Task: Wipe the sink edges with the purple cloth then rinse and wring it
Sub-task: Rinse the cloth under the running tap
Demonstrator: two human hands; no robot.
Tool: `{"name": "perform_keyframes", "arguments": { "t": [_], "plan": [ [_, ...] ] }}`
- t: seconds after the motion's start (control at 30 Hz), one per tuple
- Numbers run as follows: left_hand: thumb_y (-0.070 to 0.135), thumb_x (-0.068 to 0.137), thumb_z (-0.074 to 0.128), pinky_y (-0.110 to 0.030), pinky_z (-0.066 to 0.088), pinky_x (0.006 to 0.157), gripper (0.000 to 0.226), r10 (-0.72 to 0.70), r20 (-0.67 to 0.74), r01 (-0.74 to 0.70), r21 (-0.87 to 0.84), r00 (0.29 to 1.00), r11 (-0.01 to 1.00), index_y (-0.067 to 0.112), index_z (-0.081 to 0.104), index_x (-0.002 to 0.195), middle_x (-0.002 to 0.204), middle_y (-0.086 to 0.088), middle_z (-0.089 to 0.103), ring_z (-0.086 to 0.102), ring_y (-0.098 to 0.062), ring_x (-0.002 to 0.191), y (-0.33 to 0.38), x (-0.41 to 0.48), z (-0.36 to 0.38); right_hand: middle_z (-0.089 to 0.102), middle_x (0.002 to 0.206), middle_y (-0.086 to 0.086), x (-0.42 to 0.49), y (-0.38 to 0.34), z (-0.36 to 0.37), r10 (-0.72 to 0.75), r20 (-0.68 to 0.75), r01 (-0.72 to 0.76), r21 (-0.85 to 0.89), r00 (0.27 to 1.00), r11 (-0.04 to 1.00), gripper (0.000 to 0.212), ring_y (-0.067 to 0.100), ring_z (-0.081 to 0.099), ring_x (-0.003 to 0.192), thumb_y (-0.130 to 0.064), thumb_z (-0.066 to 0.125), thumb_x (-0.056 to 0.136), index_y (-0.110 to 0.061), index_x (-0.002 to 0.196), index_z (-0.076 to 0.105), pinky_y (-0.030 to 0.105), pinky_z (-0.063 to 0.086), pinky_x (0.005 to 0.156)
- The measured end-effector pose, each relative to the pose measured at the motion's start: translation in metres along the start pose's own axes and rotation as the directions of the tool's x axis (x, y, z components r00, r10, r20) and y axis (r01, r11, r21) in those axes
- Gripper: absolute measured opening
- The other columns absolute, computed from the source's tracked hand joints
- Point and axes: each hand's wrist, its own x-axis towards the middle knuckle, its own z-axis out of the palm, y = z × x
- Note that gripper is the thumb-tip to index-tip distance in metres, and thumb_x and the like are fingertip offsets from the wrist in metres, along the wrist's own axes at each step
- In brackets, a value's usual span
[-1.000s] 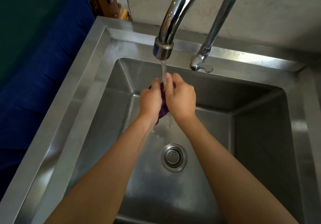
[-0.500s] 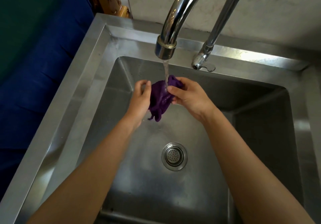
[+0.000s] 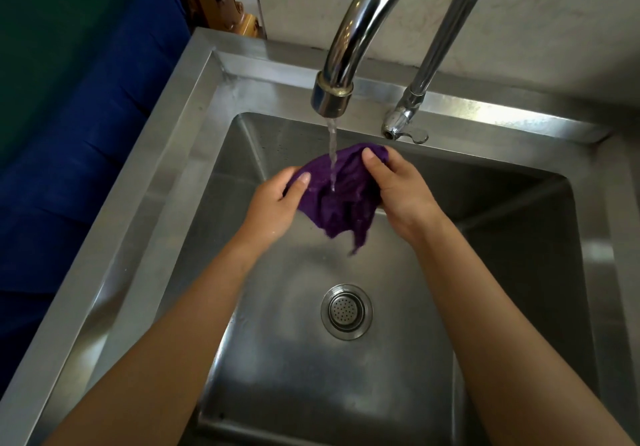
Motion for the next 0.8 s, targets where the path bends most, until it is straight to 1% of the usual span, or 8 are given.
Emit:
{"name": "perform_keyframes", "arguments": {
  "t": [0.13, 0.3, 0.37, 0.43, 0.5, 0.6, 0.7, 0.8],
  "plan": [
    [0.021, 0.098, 0.044, -0.017, 0.046, 0.077, 0.018, -0.127, -0.134, 0.108, -0.138, 0.983, 0.984, 0.022, 0.060, 0.090, 0.083, 0.009, 0.063, 0.059, -0.006, 0.080, 0.001, 0.000, 0.009, 0.055, 0.082, -0.003, 0.001, 0.006, 0.003, -0.097, -0.076, 0.071, -0.294, 0.992, 0.953, 0.018, 0.015, 0.054, 0.082, -0.028, 0.038, 0.099, -0.014, 0.103, 0.050, 0.029, 0.048, 0.075],
    [0.025, 0.094, 0.050, -0.038, 0.052, 0.081, 0.021, -0.344, -0.129, 0.241, -0.493, 0.930, 0.836, 0.029, 0.066, 0.081, 0.083, 0.002, 0.068, 0.064, -0.015, 0.079, 0.012, -0.002, 0.020, 0.053, 0.077, -0.009, -0.001, 0.016, -0.002, -0.254, -0.080, 0.186, -0.480, 0.964, 0.857, 0.020, 0.012, 0.052, 0.077, -0.020, 0.036, 0.099, -0.012, 0.111, 0.050, 0.027, 0.047, 0.070],
    [0.021, 0.094, 0.050, -0.036, 0.051, 0.075, 0.021, -0.389, -0.125, 0.251, -0.581, 0.913, 0.775, 0.025, 0.065, 0.080, 0.076, 0.002, 0.067, 0.063, -0.015, 0.073, 0.018, 0.001, 0.021, 0.054, 0.078, -0.009, -0.003, 0.021, -0.002, -0.269, -0.074, 0.204, -0.473, 0.960, 0.857, 0.019, 0.010, 0.052, 0.075, -0.018, 0.036, 0.099, -0.013, 0.111, 0.051, 0.030, 0.048, 0.072],
    [0.020, 0.094, 0.050, -0.029, 0.051, 0.065, 0.020, -0.422, -0.101, 0.266, -0.639, 0.901, 0.722, 0.022, 0.064, 0.080, 0.072, 0.003, 0.066, 0.063, -0.013, 0.067, 0.024, 0.001, 0.021, 0.053, 0.079, -0.010, -0.006, 0.025, 0.000, -0.240, -0.096, 0.177, -0.434, 0.966, 0.884, 0.018, 0.005, 0.050, 0.072, -0.016, 0.036, 0.098, -0.013, 0.110, 0.050, 0.024, 0.045, 0.069],
    [0.025, 0.093, 0.051, -0.028, 0.053, 0.063, 0.017, -0.426, -0.053, 0.291, -0.653, 0.903, 0.699, 0.016, 0.064, 0.086, 0.076, -0.002, 0.065, 0.064, -0.015, 0.069, 0.027, 0.000, 0.018, 0.054, 0.083, -0.008, -0.007, 0.030, 0.003, -0.123, -0.135, 0.078, -0.299, 0.983, 0.951, 0.018, 0.005, 0.051, 0.075, -0.016, 0.037, 0.098, -0.013, 0.110, 0.050, 0.024, 0.043, 0.072],
    [0.045, 0.082, 0.061, -0.040, 0.055, 0.080, 0.039, -0.402, 0.061, 0.355, -0.603, 0.913, 0.714, 0.012, 0.064, 0.101, 0.092, -0.011, 0.066, 0.066, -0.025, 0.085, 0.026, 0.000, 0.017, 0.060, 0.091, 0.001, -0.011, 0.033, 0.006, 0.007, -0.094, -0.016, -0.104, 0.996, 0.994, 0.021, 0.013, 0.058, 0.084, -0.025, 0.045, 0.096, -0.010, 0.110, 0.053, 0.030, 0.049, 0.078],
    [0.050, 0.090, 0.050, -0.038, 0.053, 0.086, 0.034, -0.376, 0.163, 0.407, -0.473, 0.912, 0.781, 0.020, 0.065, 0.094, 0.093, -0.006, 0.070, 0.066, -0.022, 0.092, 0.023, -0.002, 0.026, 0.062, 0.087, 0.004, -0.016, 0.031, 0.011, -0.112, 0.032, 0.115, -0.151, 0.993, 0.982, 0.018, 0.013, 0.060, 0.077, -0.021, 0.049, 0.095, -0.009, 0.105, 0.057, 0.021, 0.051, 0.070],
    [0.051, 0.093, 0.040, -0.031, 0.055, 0.083, 0.041, -0.427, 0.219, 0.479, -0.462, 0.877, 0.746, 0.021, 0.068, 0.093, 0.088, -0.002, 0.074, 0.069, -0.017, 0.089, 0.021, -0.009, 0.037, 0.065, 0.090, 0.007, -0.014, 0.030, 0.017, -0.278, 0.045, 0.278, -0.309, 0.959, 0.909, 0.019, 0.018, 0.061, 0.085, -0.019, 0.047, 0.096, -0.010, 0.101, 0.063, 0.031, 0.050, 0.080]
  ]
}}
